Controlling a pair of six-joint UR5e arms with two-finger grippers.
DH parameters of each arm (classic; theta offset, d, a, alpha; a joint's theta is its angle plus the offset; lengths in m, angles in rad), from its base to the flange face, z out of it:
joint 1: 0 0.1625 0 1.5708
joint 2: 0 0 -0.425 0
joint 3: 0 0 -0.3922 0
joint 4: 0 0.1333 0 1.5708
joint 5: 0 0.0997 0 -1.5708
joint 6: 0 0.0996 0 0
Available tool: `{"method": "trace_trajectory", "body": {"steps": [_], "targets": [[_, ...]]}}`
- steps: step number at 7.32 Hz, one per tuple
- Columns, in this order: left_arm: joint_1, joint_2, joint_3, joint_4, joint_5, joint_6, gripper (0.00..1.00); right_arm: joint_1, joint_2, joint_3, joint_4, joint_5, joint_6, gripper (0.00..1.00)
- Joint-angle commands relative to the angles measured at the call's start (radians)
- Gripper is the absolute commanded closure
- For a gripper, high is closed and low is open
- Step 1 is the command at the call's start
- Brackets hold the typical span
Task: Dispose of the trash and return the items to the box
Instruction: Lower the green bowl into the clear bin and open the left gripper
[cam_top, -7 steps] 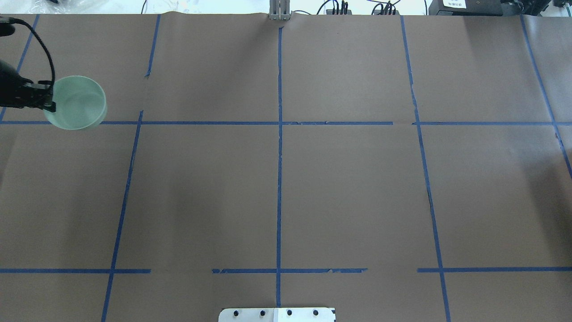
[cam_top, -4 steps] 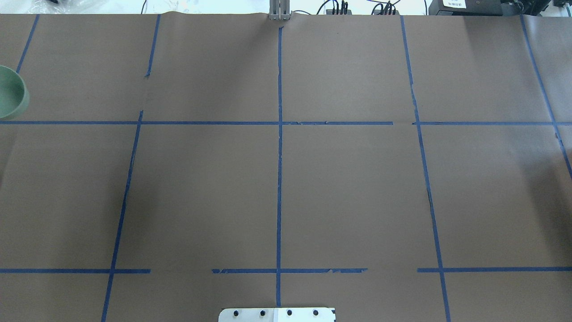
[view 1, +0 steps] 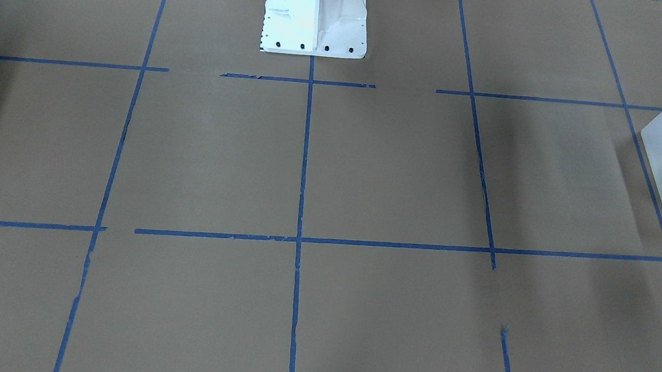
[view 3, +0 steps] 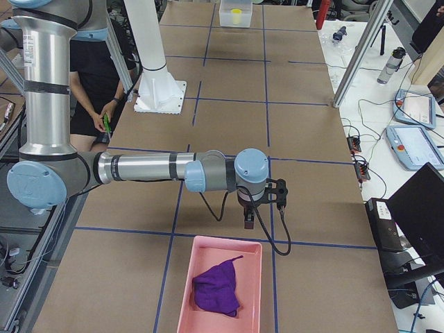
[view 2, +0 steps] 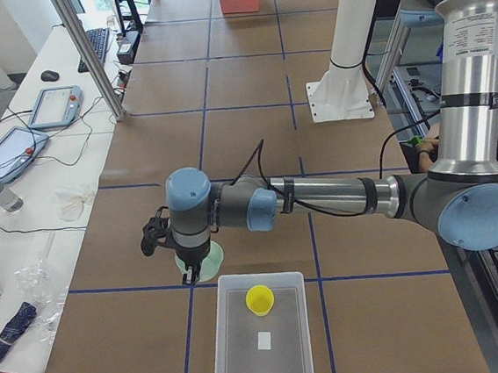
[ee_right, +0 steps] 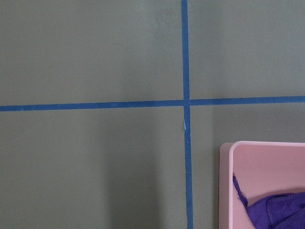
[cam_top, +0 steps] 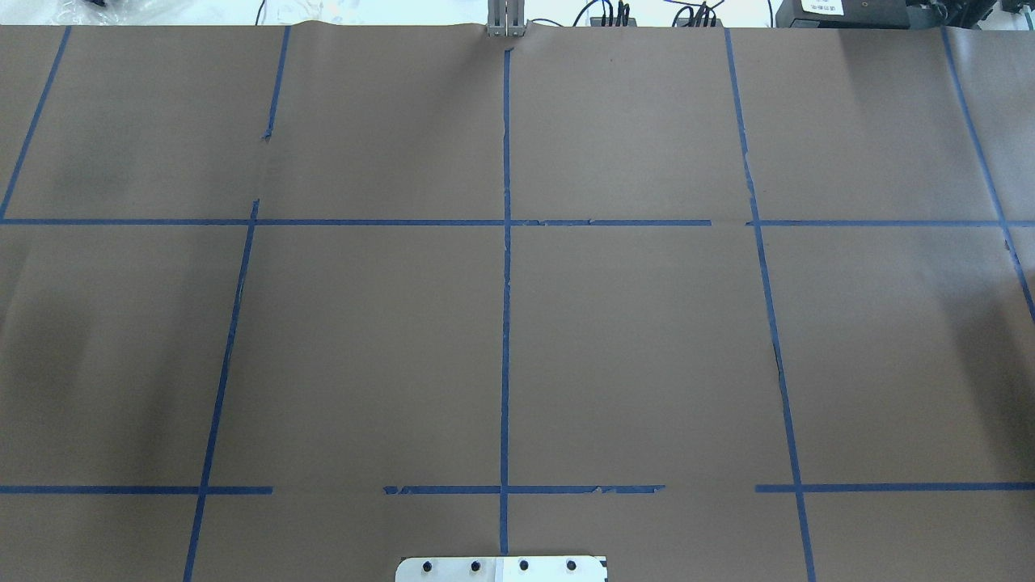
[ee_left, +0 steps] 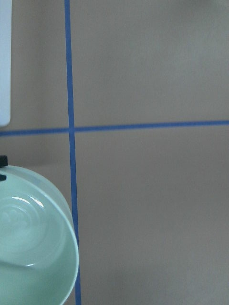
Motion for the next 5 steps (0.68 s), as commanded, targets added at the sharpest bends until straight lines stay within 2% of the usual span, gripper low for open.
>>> {"method": "trace_trajectory", "body": {"steps": [1,3,4,5], "targets": [[-0.054,0.020,0.129,-0.007,0.004,0.218,1.00,-0.003,-0.006,0.004,0.000,-0.003,0.000,0.00],[-0.060,0.129,0.173,-0.201,0.009,0.256,1.00,0.000,-0.006,0.004,0.000,-0.003,0.000,0.00],[-0.060,0.151,0.213,-0.275,0.015,0.255,1.00,0.000,-0.006,0.004,0.000,-0.003,0.000,0.00],[-0.060,0.152,0.274,-0.377,0.091,0.255,1.00,0.000,-0.006,0.004,0.000,-0.003,0.000,0.00]]}}
